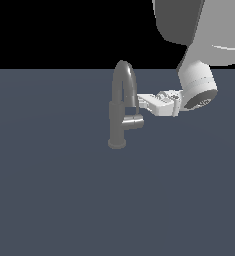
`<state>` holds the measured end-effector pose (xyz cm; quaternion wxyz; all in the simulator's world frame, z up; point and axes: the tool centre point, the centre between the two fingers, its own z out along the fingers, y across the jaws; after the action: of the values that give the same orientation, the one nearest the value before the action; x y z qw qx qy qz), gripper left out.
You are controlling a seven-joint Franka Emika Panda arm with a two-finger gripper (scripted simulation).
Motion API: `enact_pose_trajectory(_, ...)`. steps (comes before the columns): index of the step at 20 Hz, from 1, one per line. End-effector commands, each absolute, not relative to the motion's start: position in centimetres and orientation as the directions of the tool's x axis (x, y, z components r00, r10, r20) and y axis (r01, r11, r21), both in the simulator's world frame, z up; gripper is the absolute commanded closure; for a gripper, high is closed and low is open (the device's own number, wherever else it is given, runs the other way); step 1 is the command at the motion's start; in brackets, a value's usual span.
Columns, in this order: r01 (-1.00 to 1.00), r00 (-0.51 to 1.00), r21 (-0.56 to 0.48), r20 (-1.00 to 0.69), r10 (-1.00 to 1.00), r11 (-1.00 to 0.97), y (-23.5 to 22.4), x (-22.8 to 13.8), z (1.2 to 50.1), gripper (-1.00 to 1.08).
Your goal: Turn on the faucet by rotating a designated handle.
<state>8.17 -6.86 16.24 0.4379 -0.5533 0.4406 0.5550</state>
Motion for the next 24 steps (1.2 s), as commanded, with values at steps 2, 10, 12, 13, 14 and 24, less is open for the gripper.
enact_pose_trajectory(2,-0.974,-0.004,0.004,-1.0,-0.001,-0.228,-7.0,7.6,16.4,1.08)
enact_pose_trajectory(10,-0.974,-0.004,0.004,-1.0,-0.001,-0.228,-7.3,6.3,16.7,1.08)
enact_pose_trajectory(12,-0.974,-0.004,0.004,-1.0,-0.001,-0.228,-7.4,5.9,16.7,1.08)
enact_pose_trajectory(13,-0.974,-0.004,0.004,-1.0,-0.001,-0.228,-7.4,5.7,16.8,1.08)
enact_pose_trajectory(14,-0.974,-0.004,0.004,-1.0,-0.001,-0.228,-7.5,5.5,16.8,1.08)
enact_pose_trajectory(24,-0.974,0.0,0.001,-1.0,-0.002,-0.226,-7.7,4.2,16.8,1.08)
